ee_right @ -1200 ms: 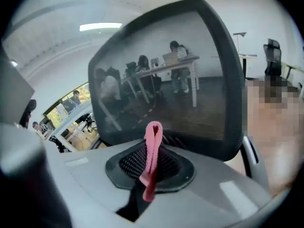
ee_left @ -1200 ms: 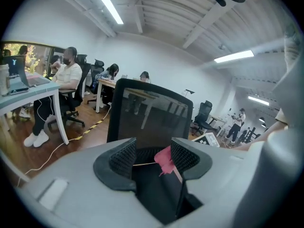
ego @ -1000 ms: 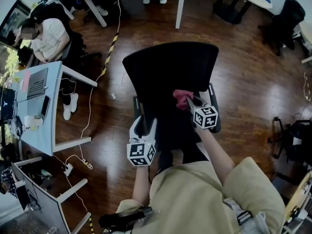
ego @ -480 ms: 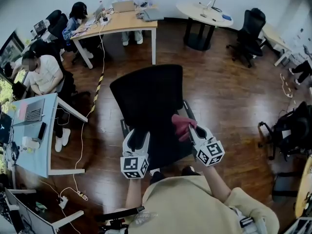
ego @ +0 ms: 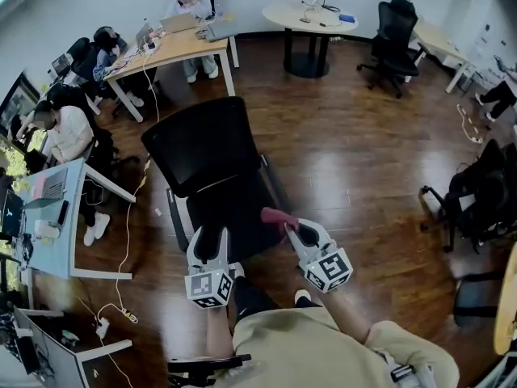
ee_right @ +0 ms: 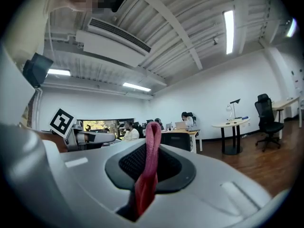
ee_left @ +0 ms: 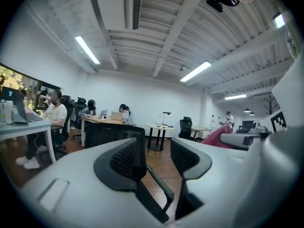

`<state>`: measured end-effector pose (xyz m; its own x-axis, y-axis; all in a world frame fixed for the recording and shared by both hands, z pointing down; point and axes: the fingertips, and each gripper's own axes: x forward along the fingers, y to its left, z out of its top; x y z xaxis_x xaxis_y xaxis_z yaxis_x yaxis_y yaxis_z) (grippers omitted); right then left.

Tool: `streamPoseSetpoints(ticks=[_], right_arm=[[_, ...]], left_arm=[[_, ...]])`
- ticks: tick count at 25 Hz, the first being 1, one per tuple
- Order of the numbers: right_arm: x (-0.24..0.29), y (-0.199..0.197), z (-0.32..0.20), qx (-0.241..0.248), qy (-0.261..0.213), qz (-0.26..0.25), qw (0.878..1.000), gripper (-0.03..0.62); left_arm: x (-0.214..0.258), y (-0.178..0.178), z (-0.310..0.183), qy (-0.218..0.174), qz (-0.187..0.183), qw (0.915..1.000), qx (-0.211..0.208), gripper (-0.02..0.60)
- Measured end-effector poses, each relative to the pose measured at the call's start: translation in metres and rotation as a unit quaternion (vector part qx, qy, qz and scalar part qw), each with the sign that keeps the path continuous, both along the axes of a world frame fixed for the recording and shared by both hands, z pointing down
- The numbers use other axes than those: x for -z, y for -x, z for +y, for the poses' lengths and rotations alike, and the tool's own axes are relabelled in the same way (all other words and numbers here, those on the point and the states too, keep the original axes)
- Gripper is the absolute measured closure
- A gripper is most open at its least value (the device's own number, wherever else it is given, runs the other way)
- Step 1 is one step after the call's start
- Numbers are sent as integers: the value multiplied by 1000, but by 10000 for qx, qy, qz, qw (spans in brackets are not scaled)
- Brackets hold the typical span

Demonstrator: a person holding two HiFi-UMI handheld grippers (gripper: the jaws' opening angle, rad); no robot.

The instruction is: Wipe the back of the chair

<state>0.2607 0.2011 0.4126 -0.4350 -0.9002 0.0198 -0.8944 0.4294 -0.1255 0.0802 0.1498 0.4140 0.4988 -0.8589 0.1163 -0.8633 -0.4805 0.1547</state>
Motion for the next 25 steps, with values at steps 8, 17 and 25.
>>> streamPoseSetpoints(ticks=[8,17,25], right_arm=[[23,1,61,644,-9,-295,9975,568],[51,52,66,568,-418,-214,9973,569],[53,114,74,631,-392,-74,9972,569]], left_arm=[[47,-21,91,-279,-155,9991,293,370],[68,20,111,-759,-245,9967,163,370],[66,91,131,-677,-2,9961,567,379]])
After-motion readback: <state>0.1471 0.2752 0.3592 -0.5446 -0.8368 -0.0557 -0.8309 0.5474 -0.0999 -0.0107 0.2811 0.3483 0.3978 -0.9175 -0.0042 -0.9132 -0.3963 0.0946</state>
